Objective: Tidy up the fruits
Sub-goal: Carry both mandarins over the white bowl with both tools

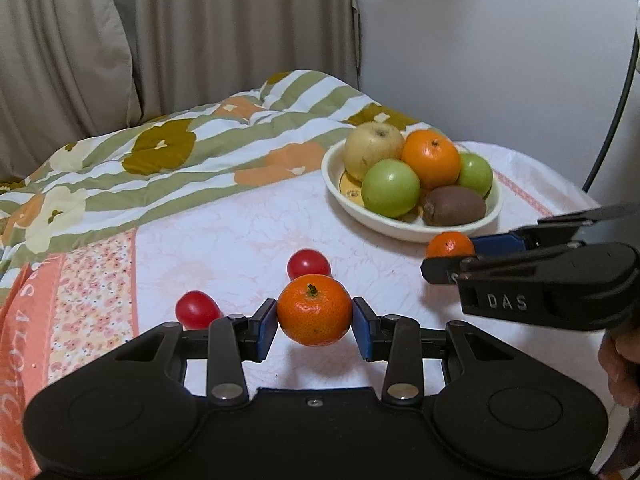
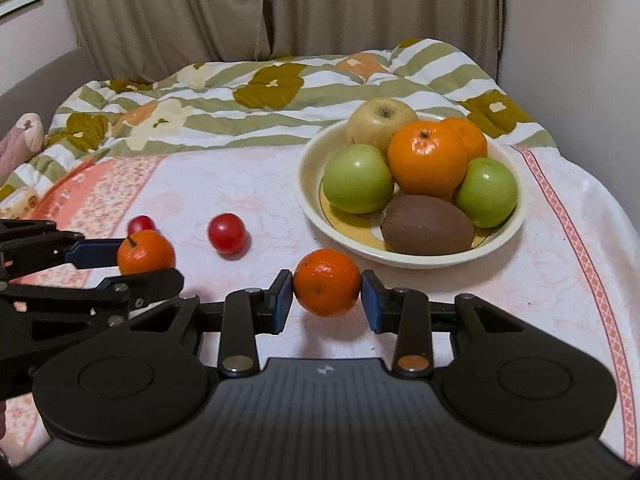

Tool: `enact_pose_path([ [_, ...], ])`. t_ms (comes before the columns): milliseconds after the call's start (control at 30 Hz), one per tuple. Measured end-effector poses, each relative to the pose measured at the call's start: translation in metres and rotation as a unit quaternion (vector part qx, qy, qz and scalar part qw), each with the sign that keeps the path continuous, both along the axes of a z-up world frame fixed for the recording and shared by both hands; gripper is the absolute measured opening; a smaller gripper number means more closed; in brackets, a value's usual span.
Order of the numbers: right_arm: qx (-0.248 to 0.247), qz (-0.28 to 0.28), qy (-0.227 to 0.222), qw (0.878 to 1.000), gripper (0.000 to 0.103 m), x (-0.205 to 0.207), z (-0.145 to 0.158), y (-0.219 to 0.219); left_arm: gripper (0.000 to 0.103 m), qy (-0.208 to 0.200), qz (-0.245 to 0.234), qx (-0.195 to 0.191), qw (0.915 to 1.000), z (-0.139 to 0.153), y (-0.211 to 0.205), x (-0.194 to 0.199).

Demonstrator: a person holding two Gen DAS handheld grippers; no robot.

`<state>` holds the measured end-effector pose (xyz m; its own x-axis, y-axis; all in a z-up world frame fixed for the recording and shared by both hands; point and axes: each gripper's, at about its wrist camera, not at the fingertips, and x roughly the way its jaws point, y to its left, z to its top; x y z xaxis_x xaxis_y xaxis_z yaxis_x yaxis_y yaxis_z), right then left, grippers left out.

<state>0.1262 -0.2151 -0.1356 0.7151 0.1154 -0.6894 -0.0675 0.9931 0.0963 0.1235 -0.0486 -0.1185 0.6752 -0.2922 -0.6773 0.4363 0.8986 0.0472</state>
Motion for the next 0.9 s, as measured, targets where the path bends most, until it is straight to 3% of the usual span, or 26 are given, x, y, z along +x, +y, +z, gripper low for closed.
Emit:
enact_pose_path([
  [500, 0.006, 0.000, -0.022, 1.000, 0.052, -0.020, 0.065, -0.049, 0.044, -0.016, 0.006, -0.015, 0.9997, 0.056, -0.045, -0.004],
  [900, 0.002, -0.012, -0.030, 0.999, 0.052, 0.002, 0.079, -0.118, 0.044, -0.007, 0.005, -0.006, 0.9999, 0.051, -0.102, 0.024],
])
